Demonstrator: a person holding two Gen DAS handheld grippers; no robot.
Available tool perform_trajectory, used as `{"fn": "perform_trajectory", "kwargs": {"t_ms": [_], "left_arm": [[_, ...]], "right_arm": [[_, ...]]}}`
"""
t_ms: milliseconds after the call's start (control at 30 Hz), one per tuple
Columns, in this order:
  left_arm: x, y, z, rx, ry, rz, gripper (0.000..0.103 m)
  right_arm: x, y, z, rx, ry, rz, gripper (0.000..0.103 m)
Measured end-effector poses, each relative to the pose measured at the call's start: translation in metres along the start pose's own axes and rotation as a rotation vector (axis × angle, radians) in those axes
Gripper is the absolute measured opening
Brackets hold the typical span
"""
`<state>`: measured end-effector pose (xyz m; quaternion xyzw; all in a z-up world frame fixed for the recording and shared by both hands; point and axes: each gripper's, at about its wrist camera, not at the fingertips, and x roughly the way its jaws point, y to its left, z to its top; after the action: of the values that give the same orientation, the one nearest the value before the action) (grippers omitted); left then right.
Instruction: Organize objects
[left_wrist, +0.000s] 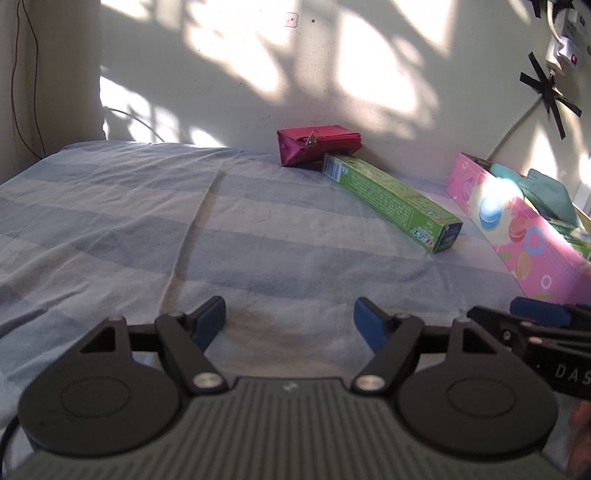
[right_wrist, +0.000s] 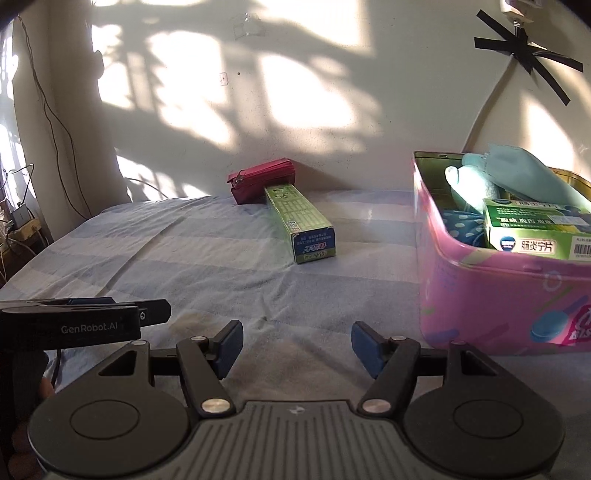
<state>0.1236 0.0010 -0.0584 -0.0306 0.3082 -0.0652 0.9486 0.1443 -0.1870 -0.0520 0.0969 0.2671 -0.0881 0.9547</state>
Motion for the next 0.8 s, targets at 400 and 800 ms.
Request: {"fn": "perform_trajectory", "kwargs": {"t_ms": [400, 800], "left_arm": [[0.002, 0.006, 0.003, -0.037, -0.012, 0.006, 0.078], [0.002, 0.007, 0.003, -0.045, -0.015, 0.001, 0.078]], "right_arm": [[0.086, -0.010, 0.059, 0.065, 0.000, -0.021, 0.080], [0.040, 0.004, 0.020, -0.132, 0.061, 0.014, 0.039]]}}
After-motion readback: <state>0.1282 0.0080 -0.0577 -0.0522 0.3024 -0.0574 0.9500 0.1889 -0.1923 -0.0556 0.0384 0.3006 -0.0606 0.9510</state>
